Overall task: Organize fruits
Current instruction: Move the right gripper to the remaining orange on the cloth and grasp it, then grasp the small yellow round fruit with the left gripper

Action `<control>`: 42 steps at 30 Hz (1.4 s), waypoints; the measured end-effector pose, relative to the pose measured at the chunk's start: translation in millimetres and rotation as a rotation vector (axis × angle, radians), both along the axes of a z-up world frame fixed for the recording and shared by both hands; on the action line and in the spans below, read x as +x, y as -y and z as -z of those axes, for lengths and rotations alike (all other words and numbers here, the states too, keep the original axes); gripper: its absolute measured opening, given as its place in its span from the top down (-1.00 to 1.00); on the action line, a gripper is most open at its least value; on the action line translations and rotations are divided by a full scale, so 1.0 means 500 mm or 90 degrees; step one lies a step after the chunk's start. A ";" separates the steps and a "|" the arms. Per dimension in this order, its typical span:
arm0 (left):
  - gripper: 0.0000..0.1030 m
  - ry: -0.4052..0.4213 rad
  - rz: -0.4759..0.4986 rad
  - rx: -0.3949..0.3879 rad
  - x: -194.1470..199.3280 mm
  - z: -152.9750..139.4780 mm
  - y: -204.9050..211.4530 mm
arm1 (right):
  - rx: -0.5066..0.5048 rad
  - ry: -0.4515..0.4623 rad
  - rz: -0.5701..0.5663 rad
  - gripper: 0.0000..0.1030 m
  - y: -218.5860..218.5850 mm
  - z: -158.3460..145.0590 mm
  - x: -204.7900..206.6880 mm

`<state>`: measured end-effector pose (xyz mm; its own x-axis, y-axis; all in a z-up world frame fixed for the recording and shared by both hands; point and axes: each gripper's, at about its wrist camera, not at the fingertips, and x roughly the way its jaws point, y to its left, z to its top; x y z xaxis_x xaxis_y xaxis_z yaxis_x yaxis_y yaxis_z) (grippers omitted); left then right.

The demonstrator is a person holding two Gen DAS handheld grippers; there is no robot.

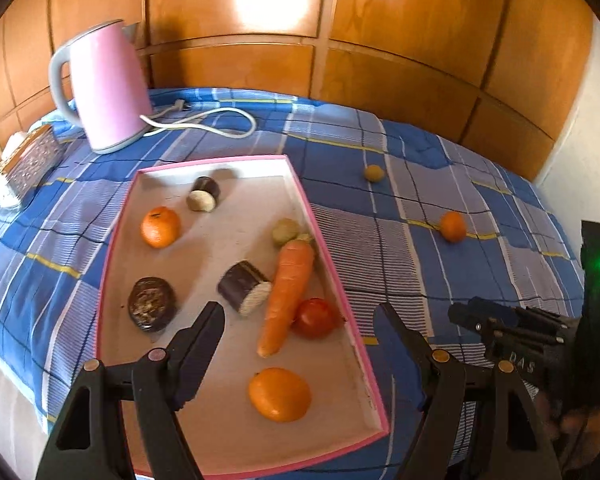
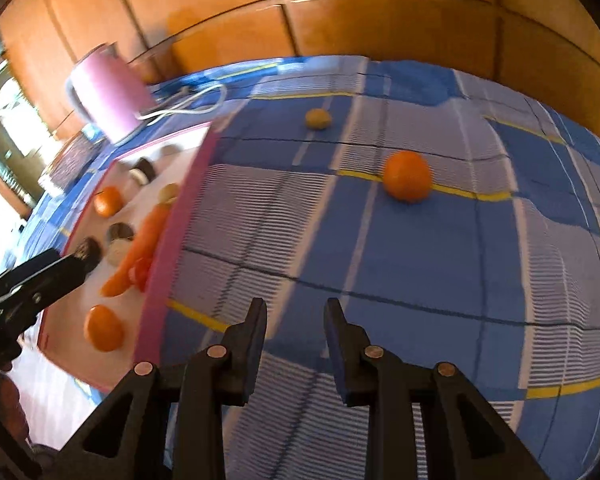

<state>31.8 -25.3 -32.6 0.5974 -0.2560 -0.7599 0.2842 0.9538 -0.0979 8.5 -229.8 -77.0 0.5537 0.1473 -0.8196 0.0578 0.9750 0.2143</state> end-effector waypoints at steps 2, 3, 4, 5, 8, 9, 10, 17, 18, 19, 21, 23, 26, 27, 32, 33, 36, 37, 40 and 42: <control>-0.50 -0.003 0.011 0.006 0.002 0.003 0.013 | -0.001 -0.005 0.018 0.36 0.020 0.006 0.001; -0.50 -0.004 0.016 0.007 0.003 0.004 0.018 | 0.000 -0.007 0.026 0.35 0.030 0.008 0.002; -0.50 -0.005 0.023 0.009 0.004 0.005 0.025 | 0.001 -0.008 0.038 0.34 0.043 0.010 0.003; -0.50 -0.005 0.026 0.011 0.005 0.006 0.030 | 0.002 -0.008 0.049 0.32 0.055 0.011 0.005; -0.50 -0.011 0.037 0.014 0.009 0.010 0.046 | 0.002 -0.003 0.076 0.30 0.085 0.010 0.012; -0.50 -0.013 0.038 0.016 0.012 0.011 0.050 | 0.002 0.001 0.083 0.30 0.094 0.008 0.017; -0.50 -0.018 0.040 0.015 0.015 0.013 0.054 | 0.003 0.004 0.089 0.30 0.103 0.007 0.023; -0.50 -0.028 0.054 0.012 0.030 0.015 0.075 | -0.007 0.030 0.095 0.21 0.131 -0.001 0.090; -0.50 -0.027 0.057 0.012 0.032 0.014 0.079 | -0.013 0.031 0.096 0.20 0.132 0.001 0.101; -0.50 -0.027 0.060 0.010 0.034 0.013 0.083 | -0.014 0.032 0.095 0.20 0.133 0.003 0.113; -0.50 -0.030 0.066 0.002 0.042 0.009 0.093 | -0.017 0.030 0.093 0.18 0.133 0.010 0.134; -0.50 -0.031 0.073 -0.004 0.050 0.007 0.105 | -0.031 0.024 0.101 0.17 0.134 0.018 0.153; -0.50 -0.039 0.081 -0.010 0.066 0.008 0.123 | -0.033 0.019 0.094 0.17 0.136 0.030 0.174; -0.50 -0.045 0.081 -0.014 0.073 0.008 0.128 | -0.035 0.020 0.092 0.19 0.135 0.033 0.177; -0.47 -0.081 0.074 -0.045 0.119 0.014 0.148 | -0.049 0.036 0.075 0.27 0.134 0.028 0.163; -0.46 -0.082 0.075 -0.045 0.126 0.015 0.153 | -0.052 0.038 0.075 0.27 0.136 0.027 0.156; -0.46 -0.081 0.073 -0.045 0.155 0.014 0.176 | -0.056 0.040 0.081 0.27 0.150 0.029 0.132; -0.46 -0.085 0.070 -0.051 0.169 0.015 0.183 | -0.062 0.043 0.086 0.27 0.154 0.031 0.125; -0.46 -0.108 0.057 -0.068 0.209 0.022 0.199 | -0.070 0.053 0.094 0.27 0.164 0.037 0.111; -0.45 -0.116 0.047 -0.075 0.238 0.026 0.214 | -0.061 0.061 0.091 0.26 0.169 0.040 0.108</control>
